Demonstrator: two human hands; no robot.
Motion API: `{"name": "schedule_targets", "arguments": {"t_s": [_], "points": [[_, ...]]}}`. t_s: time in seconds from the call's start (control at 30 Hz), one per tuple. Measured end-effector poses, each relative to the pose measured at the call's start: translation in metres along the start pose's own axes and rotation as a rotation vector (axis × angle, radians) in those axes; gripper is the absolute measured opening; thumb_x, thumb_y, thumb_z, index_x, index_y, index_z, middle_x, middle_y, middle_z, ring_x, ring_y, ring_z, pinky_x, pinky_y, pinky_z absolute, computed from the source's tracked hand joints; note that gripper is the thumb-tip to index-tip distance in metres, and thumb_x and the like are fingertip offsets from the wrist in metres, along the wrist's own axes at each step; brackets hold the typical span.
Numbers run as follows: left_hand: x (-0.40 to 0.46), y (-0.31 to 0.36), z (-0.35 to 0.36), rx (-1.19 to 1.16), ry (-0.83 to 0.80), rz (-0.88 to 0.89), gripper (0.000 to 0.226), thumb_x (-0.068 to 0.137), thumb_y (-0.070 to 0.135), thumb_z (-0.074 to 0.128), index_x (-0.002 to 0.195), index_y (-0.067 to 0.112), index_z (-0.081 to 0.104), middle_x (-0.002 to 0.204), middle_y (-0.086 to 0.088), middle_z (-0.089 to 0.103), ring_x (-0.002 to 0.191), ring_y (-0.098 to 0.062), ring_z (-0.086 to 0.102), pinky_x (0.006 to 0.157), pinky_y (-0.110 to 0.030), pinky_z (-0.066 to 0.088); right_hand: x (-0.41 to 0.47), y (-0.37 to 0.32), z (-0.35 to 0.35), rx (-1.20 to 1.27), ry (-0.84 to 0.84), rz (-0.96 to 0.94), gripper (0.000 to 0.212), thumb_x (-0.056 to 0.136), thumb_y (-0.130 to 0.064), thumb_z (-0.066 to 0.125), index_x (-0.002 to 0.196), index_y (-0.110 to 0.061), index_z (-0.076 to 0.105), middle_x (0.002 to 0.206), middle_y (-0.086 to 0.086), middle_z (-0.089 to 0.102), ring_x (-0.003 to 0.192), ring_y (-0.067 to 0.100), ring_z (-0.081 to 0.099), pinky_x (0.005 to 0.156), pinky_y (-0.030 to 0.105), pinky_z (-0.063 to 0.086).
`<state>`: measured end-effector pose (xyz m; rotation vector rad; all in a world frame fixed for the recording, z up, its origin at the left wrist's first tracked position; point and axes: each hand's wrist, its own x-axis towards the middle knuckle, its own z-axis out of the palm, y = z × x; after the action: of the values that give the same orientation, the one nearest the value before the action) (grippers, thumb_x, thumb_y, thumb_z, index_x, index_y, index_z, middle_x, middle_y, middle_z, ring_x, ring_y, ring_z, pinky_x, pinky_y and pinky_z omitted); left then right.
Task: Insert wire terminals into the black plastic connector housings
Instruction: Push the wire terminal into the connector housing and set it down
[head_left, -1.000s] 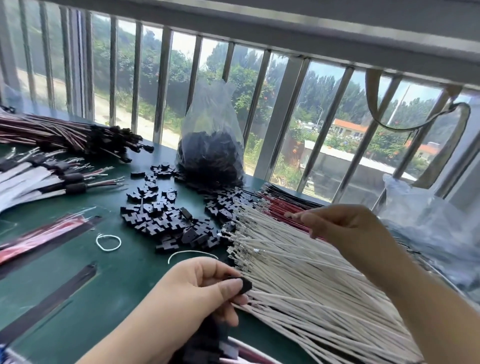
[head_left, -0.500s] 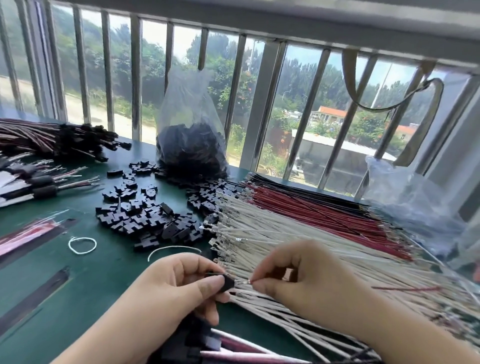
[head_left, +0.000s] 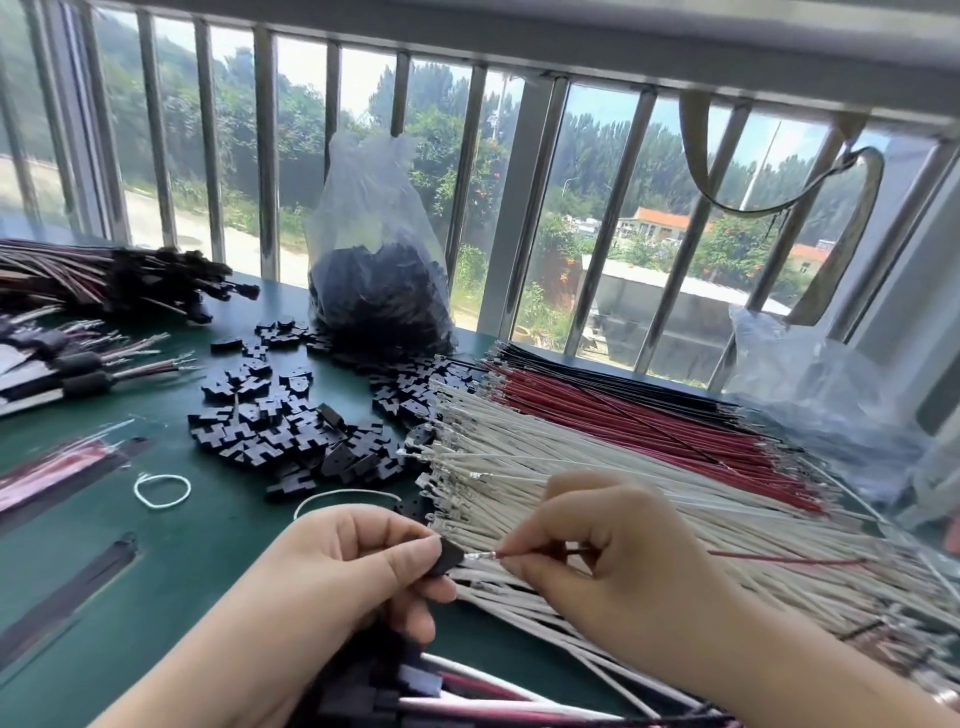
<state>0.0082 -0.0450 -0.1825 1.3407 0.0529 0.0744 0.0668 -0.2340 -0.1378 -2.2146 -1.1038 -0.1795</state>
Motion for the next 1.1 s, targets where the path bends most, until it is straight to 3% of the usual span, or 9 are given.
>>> {"name": "schedule_targets", "arguments": {"t_s": [0.17, 0.37, 0.57, 0.7, 0.8, 0.93, 1.0, 1.1], "points": [[-0.001, 0.001, 0.000, -0.011, -0.030, 0.002, 0.023, 0.048, 0.022, 0.072, 0.066, 0.008, 0.074, 0.066, -0.024, 0.068, 0.041, -0.022, 0.057, 0.040, -0.020, 0.046, 0.000, -0.002, -0.001, 0.115, -0.002, 0.057, 0.016, 0.072, -0.014, 0.080, 0.072, -0.029, 0.074, 0.067, -0.020, 0.060, 0.063, -0.002, 0.056, 0.056, 0.006, 0.039], [-0.002, 0.002, 0.000, 0.032, -0.039, 0.014, 0.027, 0.046, 0.026, 0.074, 0.067, 0.009, 0.073, 0.068, -0.024, 0.069, 0.042, -0.022, 0.058, 0.043, -0.020, 0.047, 0.001, -0.002, 0.001, 0.088, -0.040, 0.060, 0.015, 0.073, -0.014, 0.080, 0.071, -0.028, 0.074, 0.066, -0.021, 0.060, 0.065, -0.002, 0.056, 0.056, 0.006, 0.039], [-0.004, 0.000, 0.001, 0.108, -0.044, 0.002, 0.028, 0.049, 0.025, 0.075, 0.070, 0.006, 0.071, 0.074, -0.022, 0.071, 0.047, -0.021, 0.062, 0.044, -0.022, 0.049, -0.005, -0.001, 0.005, -0.126, 0.001, -0.180, 0.005, 0.078, -0.021, 0.070, 0.078, -0.026, 0.069, 0.069, -0.012, 0.056, 0.062, 0.002, 0.054, 0.052, 0.017, 0.044], [-0.005, 0.000, 0.002, 0.141, -0.081, 0.007, 0.025, 0.051, 0.026, 0.074, 0.073, 0.013, 0.073, 0.074, -0.021, 0.072, 0.049, -0.020, 0.063, 0.045, -0.024, 0.050, -0.005, 0.002, 0.008, -0.127, -0.031, -0.232, 0.005, 0.081, -0.023, 0.067, 0.081, -0.026, 0.069, 0.071, -0.013, 0.054, 0.065, -0.003, 0.048, 0.059, 0.012, 0.039], [-0.002, -0.003, 0.000, 0.140, -0.034, 0.030, 0.030, 0.049, 0.029, 0.074, 0.074, 0.014, 0.073, 0.072, -0.020, 0.072, 0.050, -0.020, 0.063, 0.045, -0.023, 0.049, -0.002, 0.004, 0.011, -0.121, -0.018, -0.137, 0.005, 0.081, -0.028, 0.066, 0.084, -0.028, 0.070, 0.074, -0.014, 0.059, 0.070, 0.001, 0.055, 0.062, 0.019, 0.047], [0.003, -0.007, -0.004, 0.118, 0.008, 0.039, 0.031, 0.048, 0.030, 0.073, 0.072, 0.011, 0.073, 0.070, -0.021, 0.071, 0.047, -0.022, 0.061, 0.045, -0.022, 0.050, 0.000, 0.005, 0.008, 0.070, -0.129, 0.118, 0.015, 0.088, -0.039, 0.059, 0.099, -0.039, 0.069, 0.088, -0.015, 0.068, 0.071, 0.006, 0.061, 0.066, 0.022, 0.051], [0.004, -0.008, -0.005, 0.098, 0.001, 0.028, 0.030, 0.048, 0.027, 0.075, 0.071, 0.008, 0.073, 0.069, -0.023, 0.070, 0.045, -0.023, 0.059, 0.044, -0.023, 0.050, 0.003, 0.006, 0.002, 0.255, -0.137, 0.258, 0.020, 0.094, -0.029, 0.053, 0.087, -0.030, 0.072, 0.093, -0.014, 0.072, 0.068, 0.011, 0.064, 0.067, 0.026, 0.055], [0.007, -0.008, -0.006, 0.096, -0.008, 0.003, 0.024, 0.050, 0.007, 0.086, 0.069, 0.005, 0.072, 0.065, -0.023, 0.068, 0.041, -0.023, 0.056, 0.044, -0.022, 0.049, 0.007, 0.006, -0.006, 0.434, -0.108, 0.386, 0.030, 0.099, -0.021, 0.043, 0.089, -0.021, 0.071, 0.080, -0.003, 0.074, 0.060, 0.007, 0.062, 0.053, 0.017, 0.045]]}}
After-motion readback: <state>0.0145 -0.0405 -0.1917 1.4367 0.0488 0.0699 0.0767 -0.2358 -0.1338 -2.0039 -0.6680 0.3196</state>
